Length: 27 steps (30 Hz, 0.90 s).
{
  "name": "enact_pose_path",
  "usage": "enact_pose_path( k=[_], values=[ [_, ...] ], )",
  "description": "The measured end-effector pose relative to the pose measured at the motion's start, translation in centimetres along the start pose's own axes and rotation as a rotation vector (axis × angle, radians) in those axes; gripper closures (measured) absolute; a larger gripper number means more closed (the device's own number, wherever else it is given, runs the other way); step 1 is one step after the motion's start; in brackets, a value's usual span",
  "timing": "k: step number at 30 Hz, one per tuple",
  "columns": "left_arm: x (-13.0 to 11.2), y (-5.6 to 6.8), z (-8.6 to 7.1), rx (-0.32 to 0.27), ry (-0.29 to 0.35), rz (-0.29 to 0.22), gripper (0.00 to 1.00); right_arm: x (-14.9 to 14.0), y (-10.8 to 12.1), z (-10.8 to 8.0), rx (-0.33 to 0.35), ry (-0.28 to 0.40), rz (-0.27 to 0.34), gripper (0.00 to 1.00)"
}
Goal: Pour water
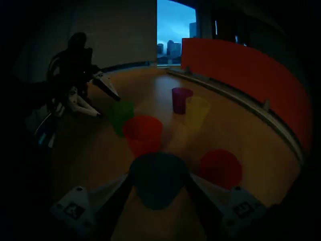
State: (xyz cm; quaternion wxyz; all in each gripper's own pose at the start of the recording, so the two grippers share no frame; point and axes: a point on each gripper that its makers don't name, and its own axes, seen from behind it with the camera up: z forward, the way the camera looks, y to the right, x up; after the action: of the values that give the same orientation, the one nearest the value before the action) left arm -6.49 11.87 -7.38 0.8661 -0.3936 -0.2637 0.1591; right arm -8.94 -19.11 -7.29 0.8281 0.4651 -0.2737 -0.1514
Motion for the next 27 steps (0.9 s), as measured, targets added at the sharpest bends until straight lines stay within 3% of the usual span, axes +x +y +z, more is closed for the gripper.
enact_pose_path(
  k=[27],
  values=[
    [-0.4, 0.2, -0.1, 0.005, -0.006, 0.008, 0.05, -1.0, -0.7, -1.1, -0.004, -0.004, 0.006, 0.02]
  ],
)
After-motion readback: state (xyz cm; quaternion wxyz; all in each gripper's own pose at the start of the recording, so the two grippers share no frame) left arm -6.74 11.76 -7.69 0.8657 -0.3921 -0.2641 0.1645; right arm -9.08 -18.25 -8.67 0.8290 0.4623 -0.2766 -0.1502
